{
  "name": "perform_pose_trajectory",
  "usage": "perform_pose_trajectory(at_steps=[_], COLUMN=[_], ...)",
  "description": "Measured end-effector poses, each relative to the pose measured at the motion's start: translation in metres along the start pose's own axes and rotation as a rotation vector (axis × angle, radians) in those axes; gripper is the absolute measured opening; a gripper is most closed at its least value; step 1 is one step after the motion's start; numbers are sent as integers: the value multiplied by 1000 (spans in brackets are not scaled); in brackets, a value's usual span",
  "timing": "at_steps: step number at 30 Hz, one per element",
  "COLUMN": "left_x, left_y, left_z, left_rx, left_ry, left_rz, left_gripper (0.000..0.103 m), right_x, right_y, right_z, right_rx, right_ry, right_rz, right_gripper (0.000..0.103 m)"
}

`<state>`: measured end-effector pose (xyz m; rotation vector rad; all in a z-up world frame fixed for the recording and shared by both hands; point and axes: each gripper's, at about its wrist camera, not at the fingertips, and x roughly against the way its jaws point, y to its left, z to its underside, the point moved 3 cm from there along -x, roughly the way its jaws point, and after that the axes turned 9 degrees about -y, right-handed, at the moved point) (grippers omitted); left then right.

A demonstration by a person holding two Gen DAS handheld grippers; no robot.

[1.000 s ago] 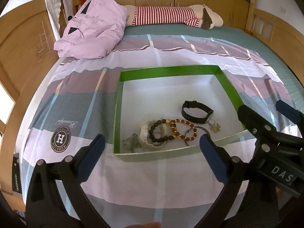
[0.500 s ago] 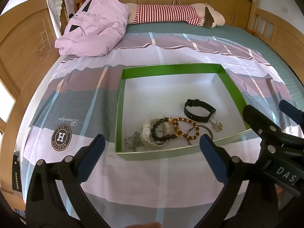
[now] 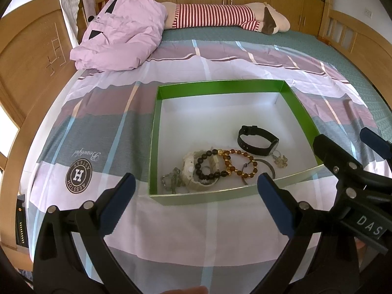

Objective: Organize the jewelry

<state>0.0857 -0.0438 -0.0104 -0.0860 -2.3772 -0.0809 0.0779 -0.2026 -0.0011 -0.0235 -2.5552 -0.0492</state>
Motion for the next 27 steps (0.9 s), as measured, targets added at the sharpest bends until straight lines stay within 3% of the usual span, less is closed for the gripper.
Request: perform_pose_trajectory(at_steps=[19,27], left_x=[-2,-1], left_y=[-2,5], left_z=[4,2], left_rx=[-20,25], left_ry=[4,13], left_rz=[8,17], left_gripper=[101,101], right_x=[-1,-2], right_y=[1,1], right_z=[2,3], right_rx=[10,19], right_ry=[-1,-1], right_rz=[-6,-9], right_gripper=[102,102])
